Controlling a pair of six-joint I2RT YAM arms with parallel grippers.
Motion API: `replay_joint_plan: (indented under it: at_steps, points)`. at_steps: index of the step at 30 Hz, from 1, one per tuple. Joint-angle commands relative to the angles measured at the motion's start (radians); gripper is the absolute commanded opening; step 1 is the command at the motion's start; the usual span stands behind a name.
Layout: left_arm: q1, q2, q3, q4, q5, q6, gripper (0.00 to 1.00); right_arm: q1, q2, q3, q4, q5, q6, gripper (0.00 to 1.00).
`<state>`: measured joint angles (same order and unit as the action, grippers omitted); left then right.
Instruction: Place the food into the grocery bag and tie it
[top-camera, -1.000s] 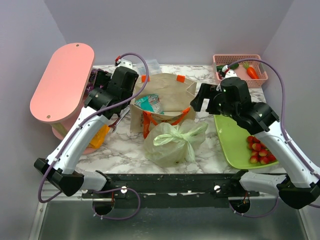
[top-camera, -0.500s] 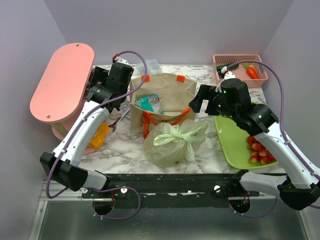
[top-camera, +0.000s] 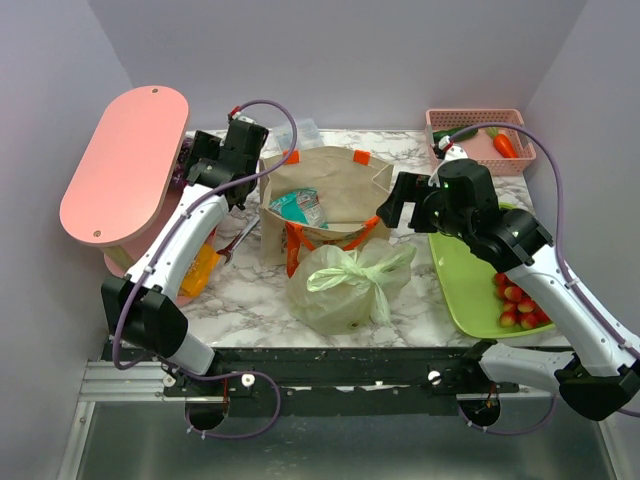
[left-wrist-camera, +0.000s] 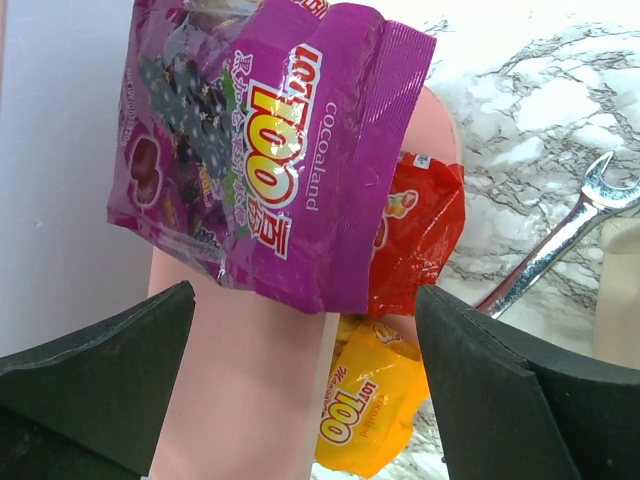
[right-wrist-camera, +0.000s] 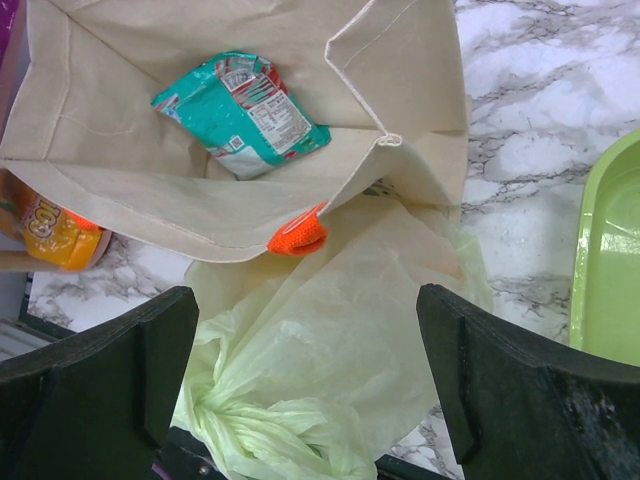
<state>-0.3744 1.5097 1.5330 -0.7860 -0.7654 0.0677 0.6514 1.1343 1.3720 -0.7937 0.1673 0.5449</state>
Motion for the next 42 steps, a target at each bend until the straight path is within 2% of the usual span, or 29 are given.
replay_joint_plan:
  at_steps: [1, 18, 23, 42]
  points:
    - [0.017, 0.029, -0.008, 0.043, 0.022, 0.009, 0.92, 0.001, -0.009, -0.017, 0.021, -0.004, -0.025, 1.0]
    - [0.1, 0.028, -0.084, 0.133, 0.068, -0.019, 0.92, 0.001, 0.009, -0.017, -0.002, -0.007, -0.04, 1.0]
    - [0.12, 0.029, -0.086, 0.139, 0.086, -0.037, 0.87, 0.001, 0.015, -0.009, -0.007, -0.012, -0.043, 1.0]
    - [0.134, 0.038, -0.057, 0.094, 0.18, -0.058, 0.26, 0.001, 0.021, 0.004, -0.015, -0.003, -0.065, 1.0]
